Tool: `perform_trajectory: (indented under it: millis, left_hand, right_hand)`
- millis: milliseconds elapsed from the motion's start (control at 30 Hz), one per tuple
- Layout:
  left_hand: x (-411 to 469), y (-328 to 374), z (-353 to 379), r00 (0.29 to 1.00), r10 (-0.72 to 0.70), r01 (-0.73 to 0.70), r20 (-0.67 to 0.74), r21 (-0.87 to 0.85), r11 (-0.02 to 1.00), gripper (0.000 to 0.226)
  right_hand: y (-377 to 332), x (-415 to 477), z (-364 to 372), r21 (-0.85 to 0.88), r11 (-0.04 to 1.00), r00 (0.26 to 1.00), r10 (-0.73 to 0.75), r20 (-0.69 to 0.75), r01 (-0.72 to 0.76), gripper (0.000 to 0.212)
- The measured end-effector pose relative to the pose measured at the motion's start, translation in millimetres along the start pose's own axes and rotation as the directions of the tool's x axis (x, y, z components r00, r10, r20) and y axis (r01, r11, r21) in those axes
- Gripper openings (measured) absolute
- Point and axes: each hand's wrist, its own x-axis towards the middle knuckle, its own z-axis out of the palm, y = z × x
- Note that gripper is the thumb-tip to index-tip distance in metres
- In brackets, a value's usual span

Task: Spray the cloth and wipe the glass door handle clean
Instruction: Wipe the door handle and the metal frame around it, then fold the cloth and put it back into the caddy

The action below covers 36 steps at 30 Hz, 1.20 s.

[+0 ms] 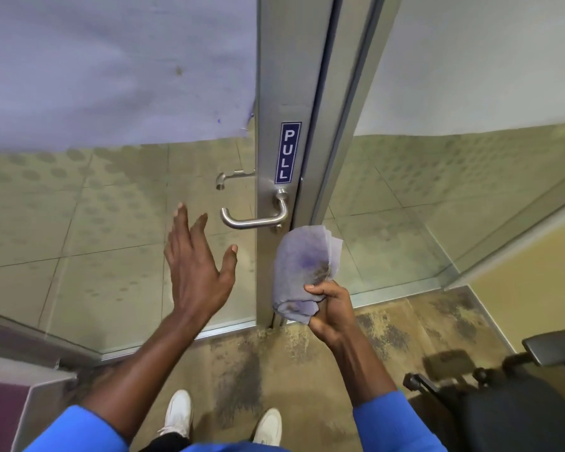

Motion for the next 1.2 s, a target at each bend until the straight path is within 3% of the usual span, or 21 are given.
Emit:
perform_trajectory:
  millis: [100,133,200,233,333,400,467,500,633,733,800,867,933,1100,1200]
  left_hand:
    - [-37.0,15.9,10.2,0.997,-0.059,0.065,0.048,-0.13,0.989,0.046]
    - [-46.8,19.7,13.8,0.994,-0.067,0.08,0.082,-0.18,0.98,0.035]
    - [-62.2,29.4,17.5,0.965,-0.153,0.216,0.213,-0.317,0.923,0.015]
    - [-68.3,34.1,19.6,0.929,-0.211,0.316,0.303,-0.36,0.878,0.018]
    - [-85.4,44.9,26.4,0.765,-0.284,0.575,0.578,-0.415,0.705,0.044]
    - [-96.2,48.9,29.5,0.611,-0.242,0.729,0.754,-0.415,0.544,0.062]
    - [-111.1,48.3,32.1,0.48,-0.161,0.824,0.862,-0.38,0.421,0.068]
    - [-118.8,46.5,32.8,0.451,-0.135,0.845,0.882,-0.373,0.382,0.063]
    - [-150.5,39.5,27.2,0.426,-0.097,0.886,0.9,-0.392,0.248,0.036]
    - [-177.7,33.8,16.5,0.441,-0.071,0.883,0.895,-0.418,0.211,0.031]
    - [-198.6,29.7,11.3,0.453,-0.095,0.877,0.886,-0.424,0.226,0.03]
    - [-221.2,24.5,5.2,0.463,-0.107,0.866,0.88,-0.424,0.264,0.032]
    - [-242.8,19.9,-3.9,0.462,-0.085,0.863,0.883,-0.426,0.271,0.035]
    - [-293.6,14.2,-32.1,0.384,0.037,0.898,0.923,-0.382,0.218,0.043]
    - [-318.4,22.4,-42.3,0.312,0.117,0.945,0.943,-0.32,0.064,0.052]
  right_hand:
    - [6.0,-16.3,-9.8,0.009,1.0,0.999,-0.016,0.051,0.016,0.03]
    - [8.1,-21.6,-13.0,0.023,1.0,0.998,-0.014,0.055,0.012,0.04]
    - [13.9,-31.3,-17.3,-0.014,0.999,0.999,-0.032,0.028,0.032,0.058]
    - [17.0,-36.2,-18.9,-0.054,0.997,0.999,-0.053,-0.009,0.052,0.063]
    - [24.0,-55.2,-20.7,-0.249,0.959,0.972,-0.176,-0.154,0.134,0.059]
    - [29.2,-70.9,-25.2,-0.381,0.908,0.94,-0.269,-0.209,0.175,0.047]
    - [35.4,-89.3,-29.1,-0.442,0.866,0.92,-0.345,-0.185,0.236,0.036]
    - [38.9,-98.7,-30.4,-0.473,0.836,0.909,-0.388,-0.149,0.279,0.031]
    - [61.9,-133.4,-34.6,-0.688,0.648,0.818,-0.559,-0.138,0.327,0.025]
    - [85.6,-164.6,-30.7,-0.878,0.429,0.648,-0.734,-0.202,0.213,0.019]
    - [104.3,-185.2,-26.5,-0.925,0.367,0.553,-0.794,-0.254,0.102,0.028]
    - [125.0,-202.9,-26.3,-0.939,0.344,0.469,-0.829,-0.305,-0.003,0.036]
    - [144.5,-222.2,-26.2,-0.939,0.339,0.433,-0.84,-0.327,-0.054,0.034]
    - [176.1,-274.3,-33.5,-0.905,0.418,0.439,-0.801,-0.408,-0.08,0.031]
    - [184.4,-307.9,-46.0,-0.858,0.514,0.492,-0.748,-0.446,0.005,0.035]
